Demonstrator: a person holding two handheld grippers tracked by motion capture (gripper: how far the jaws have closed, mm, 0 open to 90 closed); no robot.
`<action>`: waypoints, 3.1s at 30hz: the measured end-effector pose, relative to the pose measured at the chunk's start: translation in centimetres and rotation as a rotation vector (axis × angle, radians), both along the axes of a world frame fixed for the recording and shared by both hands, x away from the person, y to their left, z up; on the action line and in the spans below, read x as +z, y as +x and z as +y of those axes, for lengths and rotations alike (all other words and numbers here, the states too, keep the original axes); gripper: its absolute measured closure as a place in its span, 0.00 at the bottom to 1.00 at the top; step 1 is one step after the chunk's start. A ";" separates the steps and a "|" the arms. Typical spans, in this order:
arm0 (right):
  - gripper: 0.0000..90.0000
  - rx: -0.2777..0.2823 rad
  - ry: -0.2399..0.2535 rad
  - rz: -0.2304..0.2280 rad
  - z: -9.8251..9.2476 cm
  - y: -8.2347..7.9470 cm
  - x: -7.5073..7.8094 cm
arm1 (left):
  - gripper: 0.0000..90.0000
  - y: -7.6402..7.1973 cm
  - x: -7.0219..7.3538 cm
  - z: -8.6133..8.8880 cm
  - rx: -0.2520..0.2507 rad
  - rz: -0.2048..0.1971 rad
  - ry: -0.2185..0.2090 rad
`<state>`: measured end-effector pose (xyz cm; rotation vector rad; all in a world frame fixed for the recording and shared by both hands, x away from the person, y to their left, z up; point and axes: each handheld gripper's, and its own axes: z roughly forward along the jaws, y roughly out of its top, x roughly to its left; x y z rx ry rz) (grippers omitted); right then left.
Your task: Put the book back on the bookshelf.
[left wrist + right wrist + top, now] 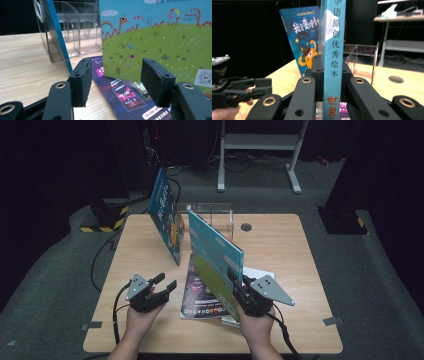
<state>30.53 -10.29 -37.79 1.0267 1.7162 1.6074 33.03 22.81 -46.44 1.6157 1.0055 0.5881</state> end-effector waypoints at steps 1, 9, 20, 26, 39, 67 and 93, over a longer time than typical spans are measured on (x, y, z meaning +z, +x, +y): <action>0.91 -0.010 -0.007 -0.007 0.1 0.0 0.2 | 0.47 0.0 0.0 0.1 0.000 -0.005 0.005; 0.91 -0.038 0.008 -0.032 0.3 1.3 1.2 | 0.47 0.1 0.0 0.1 0.004 -0.001 -0.010; 0.91 -0.040 -0.002 -0.062 2.3 3.0 1.8 | 0.48 0.1 0.0 0.2 0.003 0.002 -0.012; 0.91 -0.050 0.000 -0.087 2.5 4.0 2.7 | 0.48 0.1 -0.1 0.3 0.006 0.004 -0.021; 0.91 -0.063 0.002 -0.080 3.7 6.0 2.5 | 0.48 0.1 -0.1 0.3 0.002 0.007 -0.021; 0.90 -0.092 -0.069 -0.029 4.0 1.3 0.0 | 0.37 -2.3 6.8 -4.1 -0.113 -0.118 -0.023; 0.86 -0.092 -0.054 -0.084 6.4 -1.8 -2.3 | 0.28 -3.0 12.8 -10.3 -0.171 -0.164 -0.059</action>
